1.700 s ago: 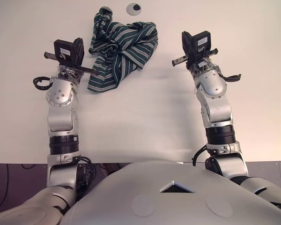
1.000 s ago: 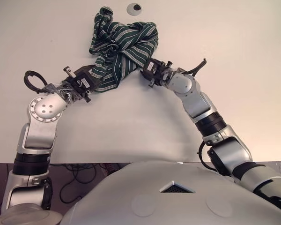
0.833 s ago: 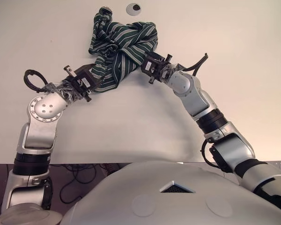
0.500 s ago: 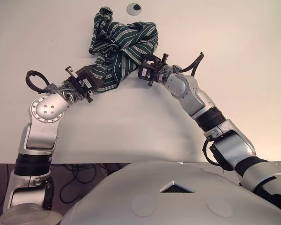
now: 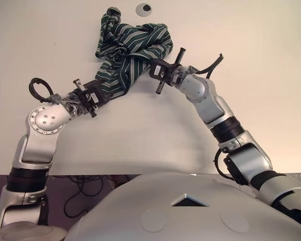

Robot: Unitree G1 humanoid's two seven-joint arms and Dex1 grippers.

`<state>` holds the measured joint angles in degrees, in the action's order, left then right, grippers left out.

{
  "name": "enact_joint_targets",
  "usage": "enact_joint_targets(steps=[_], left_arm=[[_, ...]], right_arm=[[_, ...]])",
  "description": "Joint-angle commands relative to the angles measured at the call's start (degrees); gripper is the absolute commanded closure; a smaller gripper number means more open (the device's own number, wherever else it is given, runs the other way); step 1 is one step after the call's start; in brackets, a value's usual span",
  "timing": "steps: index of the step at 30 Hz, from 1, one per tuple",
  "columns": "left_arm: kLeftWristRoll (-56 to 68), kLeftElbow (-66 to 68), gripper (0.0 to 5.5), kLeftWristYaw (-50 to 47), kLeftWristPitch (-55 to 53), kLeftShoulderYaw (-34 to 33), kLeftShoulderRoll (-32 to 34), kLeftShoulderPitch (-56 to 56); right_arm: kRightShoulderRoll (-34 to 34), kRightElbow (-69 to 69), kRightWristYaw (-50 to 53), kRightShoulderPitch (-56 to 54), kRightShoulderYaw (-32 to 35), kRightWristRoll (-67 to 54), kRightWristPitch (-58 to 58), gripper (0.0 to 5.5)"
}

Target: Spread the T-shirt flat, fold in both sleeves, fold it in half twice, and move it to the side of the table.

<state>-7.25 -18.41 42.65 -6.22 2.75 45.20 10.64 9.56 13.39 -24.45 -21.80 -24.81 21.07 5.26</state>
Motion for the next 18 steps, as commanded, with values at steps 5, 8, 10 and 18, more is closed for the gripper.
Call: enact_joint_targets(steps=[5,8,10,18], left_arm=[[-3.98,1.68,2.72,2.89,-0.98,5.05,1.97,-0.63],[-5.38,3.31,2.72,3.55,-0.98,7.89,1.38,-2.38],[-6.56,4.40,2.86,3.87,-1.00,9.60,1.41,-3.36],[-7.60,6.17,4.04,9.06,-8.05,12.82,4.44,-2.68]], right_arm=[[0.37,-7.17,-4.39,0.74,2.84,-5.04,7.56,5.50],[0.28,-8.39,-5.22,0.67,2.81,-6.09,8.96,5.50],[0.05,-8.73,-5.26,0.39,2.71,-6.48,9.55,5.50],[0.40,-12.42,-6.01,0.82,3.42,-8.20,10.47,5.50]])
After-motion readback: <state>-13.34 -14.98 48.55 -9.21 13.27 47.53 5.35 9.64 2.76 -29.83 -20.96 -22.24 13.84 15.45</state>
